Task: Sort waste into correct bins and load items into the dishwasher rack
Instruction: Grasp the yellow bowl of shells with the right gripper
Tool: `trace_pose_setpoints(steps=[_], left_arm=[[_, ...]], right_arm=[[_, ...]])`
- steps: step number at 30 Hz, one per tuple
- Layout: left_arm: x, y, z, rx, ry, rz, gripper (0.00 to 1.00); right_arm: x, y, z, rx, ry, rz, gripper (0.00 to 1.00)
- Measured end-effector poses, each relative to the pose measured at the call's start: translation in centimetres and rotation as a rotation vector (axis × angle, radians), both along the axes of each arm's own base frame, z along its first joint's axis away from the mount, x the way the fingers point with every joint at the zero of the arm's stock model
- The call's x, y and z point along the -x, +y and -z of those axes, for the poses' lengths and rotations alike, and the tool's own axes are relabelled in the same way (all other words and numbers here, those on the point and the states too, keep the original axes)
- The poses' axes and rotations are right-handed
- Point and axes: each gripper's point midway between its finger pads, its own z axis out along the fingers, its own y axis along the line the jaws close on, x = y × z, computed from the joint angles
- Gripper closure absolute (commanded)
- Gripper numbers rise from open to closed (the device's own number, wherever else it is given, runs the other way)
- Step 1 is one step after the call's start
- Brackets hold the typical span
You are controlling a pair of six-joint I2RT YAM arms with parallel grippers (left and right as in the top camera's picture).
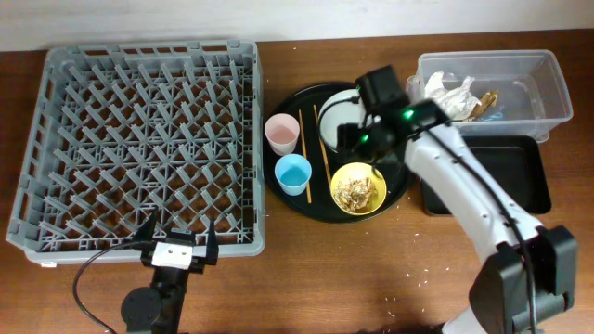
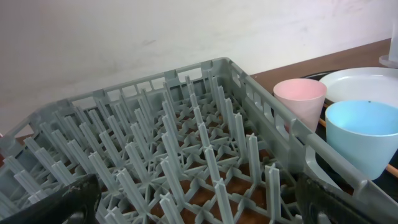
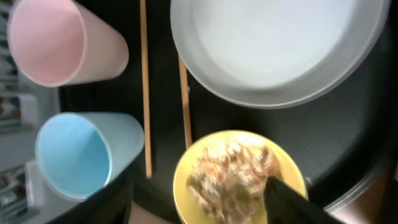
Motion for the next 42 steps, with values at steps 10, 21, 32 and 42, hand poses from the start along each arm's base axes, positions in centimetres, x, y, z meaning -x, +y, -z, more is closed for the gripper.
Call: trace_pose_setpoints(steps=[10, 21, 32, 42], left_arm=[[0.0, 0.0, 0.0, 0.000, 0.000, 0.000, 0.01], [0.0, 0.0, 0.0, 0.000, 0.000, 0.000, 0.01], [0.0, 0.0, 0.0, 0.000, 0.000, 0.000, 0.01], [0.0, 0.0, 0.0, 0.000, 0.000, 0.000, 0.01]], right_arm=[[1.6, 3.4, 3.6, 0.008, -0.003, 0.012, 0.51], [1.6, 2.4, 5.6, 0.068, 0.034, 0.176, 0.57], [2.0, 2.7, 9.8, 0.085, 0.131, 0.217, 0.73], [2.5, 2.7, 10.2, 0.088, 0.158, 0.213, 0.93]])
